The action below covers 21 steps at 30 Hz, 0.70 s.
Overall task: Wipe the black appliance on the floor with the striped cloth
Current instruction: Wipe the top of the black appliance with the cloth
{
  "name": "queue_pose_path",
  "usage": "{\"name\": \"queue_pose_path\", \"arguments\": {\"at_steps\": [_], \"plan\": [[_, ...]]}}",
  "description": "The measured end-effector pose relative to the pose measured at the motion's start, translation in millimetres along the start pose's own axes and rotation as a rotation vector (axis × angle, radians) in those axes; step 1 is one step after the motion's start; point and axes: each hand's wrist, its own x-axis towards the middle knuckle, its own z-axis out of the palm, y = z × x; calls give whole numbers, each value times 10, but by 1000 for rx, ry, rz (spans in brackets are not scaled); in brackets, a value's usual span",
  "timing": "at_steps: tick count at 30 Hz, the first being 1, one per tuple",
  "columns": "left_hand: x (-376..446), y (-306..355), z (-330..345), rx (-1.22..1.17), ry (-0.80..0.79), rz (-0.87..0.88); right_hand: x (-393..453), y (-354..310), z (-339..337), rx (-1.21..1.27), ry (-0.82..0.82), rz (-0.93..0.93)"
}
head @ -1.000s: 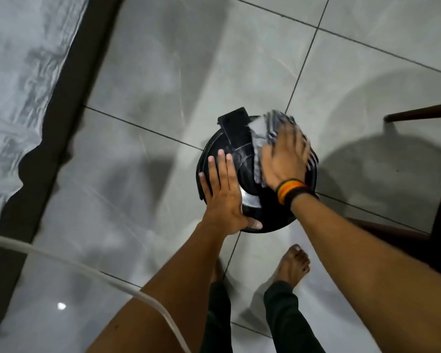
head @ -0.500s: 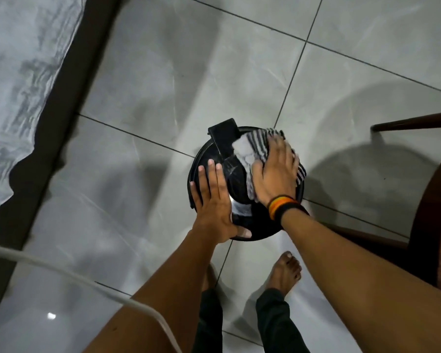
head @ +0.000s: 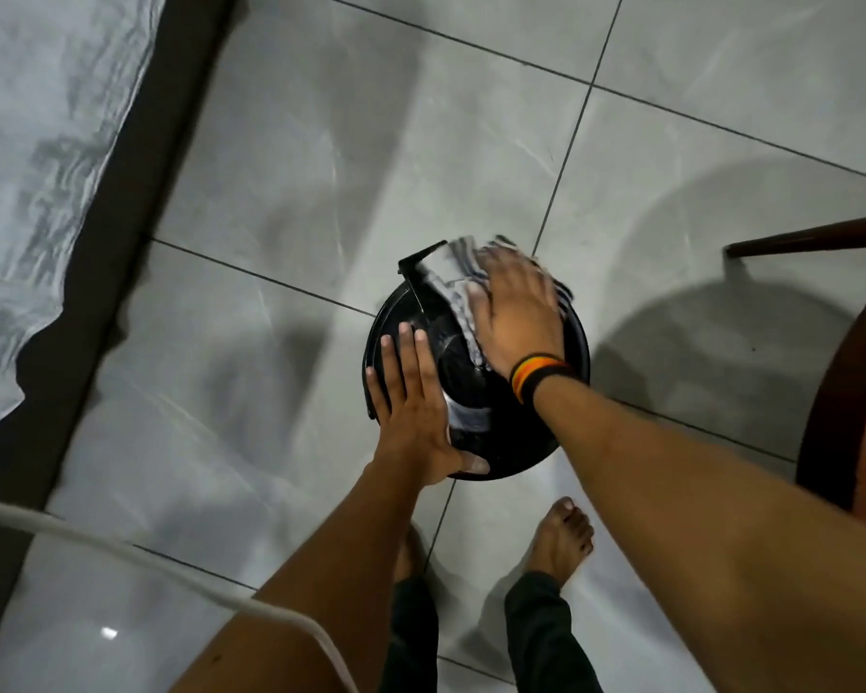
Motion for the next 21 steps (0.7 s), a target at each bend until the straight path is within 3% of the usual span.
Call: {"name": "queue_pose_path", "arguments": {"at_steps": [5,8,11,14,18,21], "plan": [[20,-17,16,6,-3,16,-862,88,187,154,194,435],[14,-10,36,8,21,21,-1266,-82,385,218,195,609],[-17,-15,2,27,0,43,-1330,-136,467,224,160,607],[17,-111,-234,195,-54,154,-1315,-24,474,202,162,573],[359,-187,-863,689,6,452,-1379,5,447,205,160,523],[817,-21,-1254,1049,-78,696,-1314,44,408,210,154,495]]}}
